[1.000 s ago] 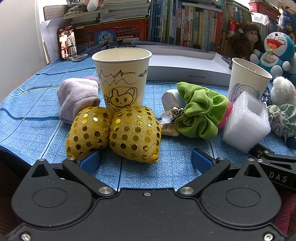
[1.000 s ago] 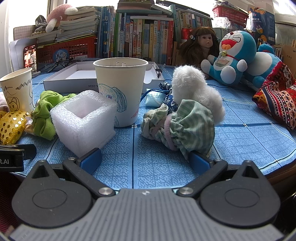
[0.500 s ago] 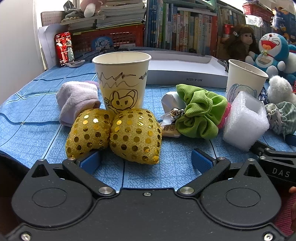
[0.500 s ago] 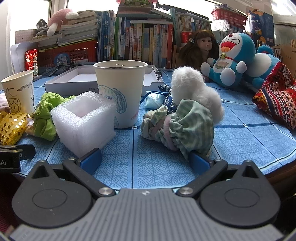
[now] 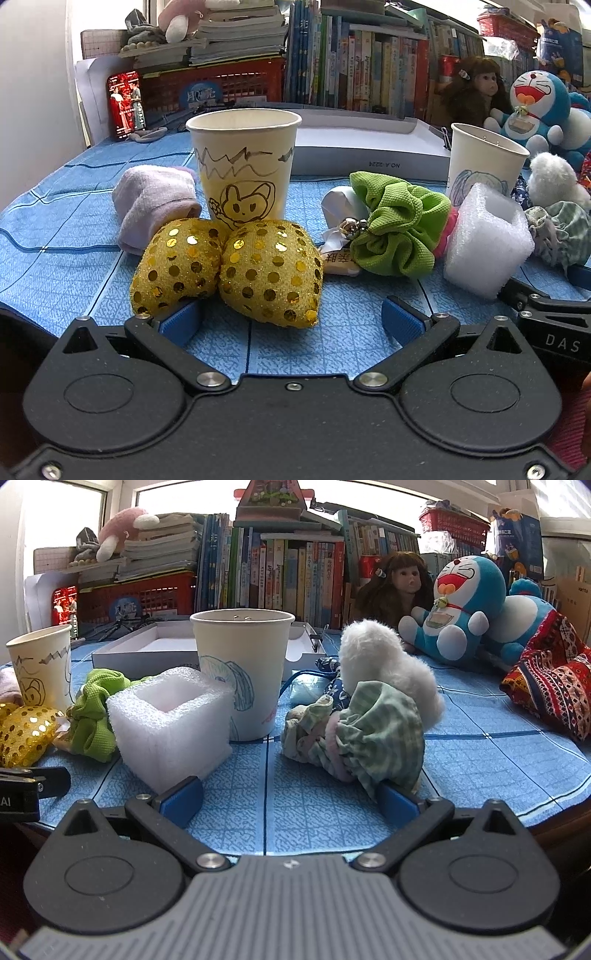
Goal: Organize soft objects
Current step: 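Close the left tool on the gold sequin bow while the right tool grasps the white foam cube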
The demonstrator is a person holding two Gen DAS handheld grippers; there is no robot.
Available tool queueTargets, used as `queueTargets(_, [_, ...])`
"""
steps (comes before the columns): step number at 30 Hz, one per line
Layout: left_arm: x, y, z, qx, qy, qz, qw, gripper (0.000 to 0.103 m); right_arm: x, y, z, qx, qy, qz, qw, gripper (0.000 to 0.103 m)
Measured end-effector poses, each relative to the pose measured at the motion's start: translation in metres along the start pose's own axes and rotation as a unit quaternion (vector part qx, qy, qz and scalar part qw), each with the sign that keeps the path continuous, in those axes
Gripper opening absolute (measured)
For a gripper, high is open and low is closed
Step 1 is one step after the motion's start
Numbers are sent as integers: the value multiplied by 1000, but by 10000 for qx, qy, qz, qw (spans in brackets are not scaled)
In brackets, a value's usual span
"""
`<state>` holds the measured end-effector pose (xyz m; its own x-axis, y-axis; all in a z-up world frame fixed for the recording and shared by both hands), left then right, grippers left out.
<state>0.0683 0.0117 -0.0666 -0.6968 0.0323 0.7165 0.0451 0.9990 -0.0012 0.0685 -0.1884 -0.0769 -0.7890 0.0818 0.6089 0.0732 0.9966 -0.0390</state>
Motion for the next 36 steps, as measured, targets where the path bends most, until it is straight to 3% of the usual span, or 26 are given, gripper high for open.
queueTargets(13, [20, 4, -2, -10, -1, 356, 9994, 102, 26, 14, -9, 121, -397, -541, 9977, 103])
queueTargets(18, [39, 10, -14, 67, -353, 399, 9986, 99, 36, 20, -15, 145, -560, -760, 9954, 103])
queueTargets(24, [54, 12, -28, 51, -706, 481, 9963, 98, 40, 28, -22, 314, -722, -924, 9926, 96])
queueTargets(28, [52, 11, -27, 106, -644, 523, 9965, 83, 38, 31, -27, 442, -796, -1012, 9907, 93])
queueTargets(33, [44, 7, -25, 82, -553, 560, 9969, 81, 28, 37, -29, 644, -815, -1032, 9892, 91])
queueTargets(36, [39, 10, -25, 142, -491, 459, 9976, 72, 25, 41, -29, 697, -805, -1052, 9887, 89])
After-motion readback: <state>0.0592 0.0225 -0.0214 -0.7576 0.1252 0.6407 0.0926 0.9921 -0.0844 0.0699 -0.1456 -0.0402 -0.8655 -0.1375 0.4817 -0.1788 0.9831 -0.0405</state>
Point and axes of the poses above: each gripper's, at about its wrist camera, not at the fingertips, and x roughly against the way its jaws point, y to its left, z to its underside, the point moved 10 cm from there along -x, roughly the way its jaws point, and after that the axes turned 8 degrees about y, right-handed, at the moved point
